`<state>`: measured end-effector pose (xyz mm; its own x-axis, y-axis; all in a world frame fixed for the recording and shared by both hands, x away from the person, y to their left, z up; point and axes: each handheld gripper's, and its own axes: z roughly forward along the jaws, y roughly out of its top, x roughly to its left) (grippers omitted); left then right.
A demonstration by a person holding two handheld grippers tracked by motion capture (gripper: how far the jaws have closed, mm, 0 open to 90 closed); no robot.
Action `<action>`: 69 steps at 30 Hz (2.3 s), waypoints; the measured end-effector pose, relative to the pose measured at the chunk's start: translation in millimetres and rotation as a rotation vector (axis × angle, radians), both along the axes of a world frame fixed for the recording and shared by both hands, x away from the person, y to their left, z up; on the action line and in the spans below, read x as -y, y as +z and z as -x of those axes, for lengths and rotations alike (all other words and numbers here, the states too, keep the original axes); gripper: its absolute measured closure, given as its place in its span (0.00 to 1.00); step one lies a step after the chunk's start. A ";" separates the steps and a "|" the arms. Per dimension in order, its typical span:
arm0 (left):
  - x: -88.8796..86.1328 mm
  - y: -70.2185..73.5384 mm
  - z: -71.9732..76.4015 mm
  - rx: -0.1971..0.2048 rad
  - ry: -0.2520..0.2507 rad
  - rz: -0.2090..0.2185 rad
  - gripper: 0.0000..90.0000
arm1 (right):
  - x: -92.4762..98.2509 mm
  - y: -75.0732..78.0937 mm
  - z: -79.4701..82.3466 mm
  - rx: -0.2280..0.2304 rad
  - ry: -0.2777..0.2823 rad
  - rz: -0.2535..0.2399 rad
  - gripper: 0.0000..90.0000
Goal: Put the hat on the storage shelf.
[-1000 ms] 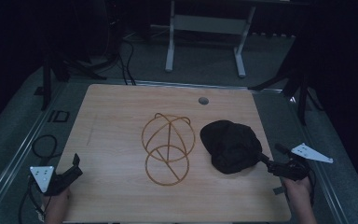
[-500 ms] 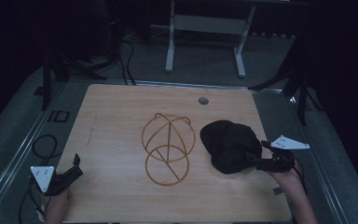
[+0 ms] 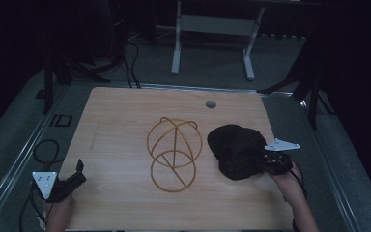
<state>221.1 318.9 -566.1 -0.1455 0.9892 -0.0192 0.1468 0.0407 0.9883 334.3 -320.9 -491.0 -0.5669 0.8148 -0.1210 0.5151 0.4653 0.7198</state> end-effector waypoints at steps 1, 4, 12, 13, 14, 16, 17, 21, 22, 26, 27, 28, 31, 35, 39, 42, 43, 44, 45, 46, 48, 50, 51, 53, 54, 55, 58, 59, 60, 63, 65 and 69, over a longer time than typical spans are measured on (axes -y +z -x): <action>0.0 0.0 0.0 0.000 0.000 0.000 0.01 | -0.8 -1.5 0.0 0.003 -0.001 0.003 0.78; 0.0 0.0 0.0 0.000 0.000 0.000 0.01 | -2.0 -4.5 -0.1 0.008 -0.007 0.015 0.89; -0.1 0.0 0.0 0.000 0.000 0.001 0.01 | 0.0 -12.1 1.2 0.041 -0.048 -0.080 0.99; -0.1 0.0 0.0 -0.001 0.000 0.001 0.01 | 0.0 -10.1 3.0 0.057 -0.053 -0.100 0.99; -0.1 0.0 -0.1 -0.001 0.001 0.001 0.01 | 0.2 -8.7 3.7 0.064 -0.059 -0.116 0.99; -0.1 0.0 0.0 -0.001 0.001 0.002 0.01 | 0.3 -7.2 3.8 0.070 -0.058 -0.136 0.99; -0.1 0.0 0.0 0.000 0.001 0.002 0.01 | 0.3 -7.2 3.8 0.070 -0.058 -0.136 0.99; -0.1 0.0 0.0 0.000 0.002 0.001 0.01 | -0.4 -2.0 4.9 0.108 -0.080 -0.188 0.99; -0.2 0.0 0.0 -0.001 0.003 0.002 0.01 | -0.6 -0.2 5.7 0.122 -0.083 -0.198 0.99; -0.2 0.0 0.0 -0.001 0.003 0.002 0.01 | -1.5 4.3 7.6 0.153 -0.091 -0.217 0.99; -0.2 0.0 0.0 0.000 0.002 0.003 0.01 | -1.9 8.6 8.8 0.177 -0.093 -0.233 0.99; -0.1 0.0 0.0 -0.001 0.003 0.003 0.01 | -1.9 8.6 8.8 0.177 -0.093 -0.233 0.99; -0.2 0.0 0.1 0.000 0.002 0.003 0.01 | -3.4 17.8 12.1 0.223 -0.086 -0.264 0.99; -0.2 0.0 0.1 0.001 0.003 0.004 0.01 | -4.5 26.0 14.7 0.255 -0.084 -0.272 0.99; -0.1 0.0 0.1 0.001 0.003 0.003 0.01 | -5.4 36.7 18.1 0.296 -0.082 -0.282 0.99; -0.1 0.0 0.2 0.002 0.003 0.004 0.01 | -6.0 45.0 21.1 0.324 -0.080 -0.283 0.99; -0.1 0.0 0.2 0.002 0.004 0.004 0.01 | -6.1 50.8 22.6 0.340 -0.076 -0.287 0.99; -0.2 0.0 0.2 0.002 0.003 0.004 0.01 | -6.1 50.8 22.6 0.340 -0.076 -0.287 0.99; -0.1 -0.1 0.2 0.003 0.003 0.004 0.01 | -6.2 53.6 23.4 0.349 -0.078 -0.293 0.99; -0.1 -0.1 0.2 0.003 0.003 0.003 0.01 | -6.2 55.9 23.8 0.353 -0.075 -0.296 0.99; -0.1 -0.1 0.2 0.003 0.003 0.004 0.01 | -7.0 63.9 25.9 0.376 -0.074 -0.299 0.99; -0.1 0.0 0.2 0.002 0.004 0.004 0.01 | -7.5 69.2 27.1 0.387 -0.067 -0.302 0.99; -0.2 -0.1 0.2 0.003 0.003 0.004 0.01 | -7.8 73.9 28.5 0.400 -0.065 -0.307 0.99; -0.2 0.0 0.2 0.002 0.003 0.004 0.01 | -8.4 80.5 30.4 0.414 -0.057 -0.312 0.99; -0.2 -0.1 0.2 0.003 0.003 0.004 0.01 | -8.6 85.2 31.5 0.427 -0.053 -0.311 0.99; -0.2 -0.1 0.3 0.003 0.002 0.004 0.01 | -9.0 88.8 32.6 0.436 -0.049 -0.313 0.99; -0.1 -0.1 0.2 0.003 0.003 0.003 0.01 | -10.1 99.2 35.6 0.468 -0.047 -0.322 0.99; -0.2 0.0 0.1 0.001 0.003 0.004 0.01 | -10.5 102.4 36.7 0.480 -0.046 -0.328 0.99; -0.2 0.0 0.1 0.000 0.003 0.003 0.01 | -10.9 105.6 37.5 0.491 -0.038 -0.334 0.99; -0.2 0.0 0.1 -0.001 0.004 0.003 0.01 | -12.9 114.7 40.5 0.519 -0.028 -0.342 0.99; -0.2 0.0 0.1 0.000 0.003 0.003 0.01 | -14.7 120.2 42.7 0.542 -0.025 -0.346 0.99; -0.1 0.1 0.0 -0.001 0.004 0.002 0.01 | -18.9 132.1 44.7 0.564 -0.014 -0.353 0.99</action>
<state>221.1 319.0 -566.0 -0.1491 0.9886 -0.0213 0.1480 0.0436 0.9880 289.6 -302.1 -358.8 -0.4842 0.8667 -0.1203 0.0194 0.1481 0.9888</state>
